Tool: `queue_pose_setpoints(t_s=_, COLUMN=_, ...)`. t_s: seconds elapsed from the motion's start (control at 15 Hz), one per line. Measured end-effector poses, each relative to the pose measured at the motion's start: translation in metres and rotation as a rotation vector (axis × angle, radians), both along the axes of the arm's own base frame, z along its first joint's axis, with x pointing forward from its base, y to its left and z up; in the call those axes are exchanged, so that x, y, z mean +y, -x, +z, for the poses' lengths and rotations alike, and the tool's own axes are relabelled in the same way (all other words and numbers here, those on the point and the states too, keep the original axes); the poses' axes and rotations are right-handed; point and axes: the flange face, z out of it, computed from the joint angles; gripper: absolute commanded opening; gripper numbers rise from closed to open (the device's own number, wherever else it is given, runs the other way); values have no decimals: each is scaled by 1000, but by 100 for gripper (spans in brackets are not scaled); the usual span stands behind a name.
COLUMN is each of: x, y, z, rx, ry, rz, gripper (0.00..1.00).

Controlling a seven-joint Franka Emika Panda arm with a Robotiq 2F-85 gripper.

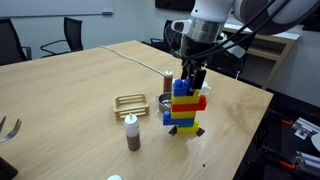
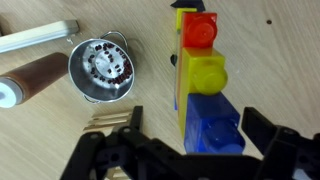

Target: Remove the blue toy from the top of the toy tower and put it on the table

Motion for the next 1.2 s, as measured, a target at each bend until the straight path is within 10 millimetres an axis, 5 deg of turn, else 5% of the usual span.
queue_pose_setpoints(t_s=0.33, x=0, y=3, z=-5, rx=14, ry=-2, rz=-4, gripper=100)
queue_pose_setpoints(t_s=0.4, x=0, y=3, z=-5, rx=15, ry=-2, rz=-4, gripper=78)
queue_pose_setpoints(t_s=1.07, x=3, y=4, z=-5, rx=15, ry=-3, rz=6, gripper=11)
queue_pose_setpoints(t_s=1.2, x=3, y=5, z=-5, rx=15, ry=-3, rz=7, gripper=10)
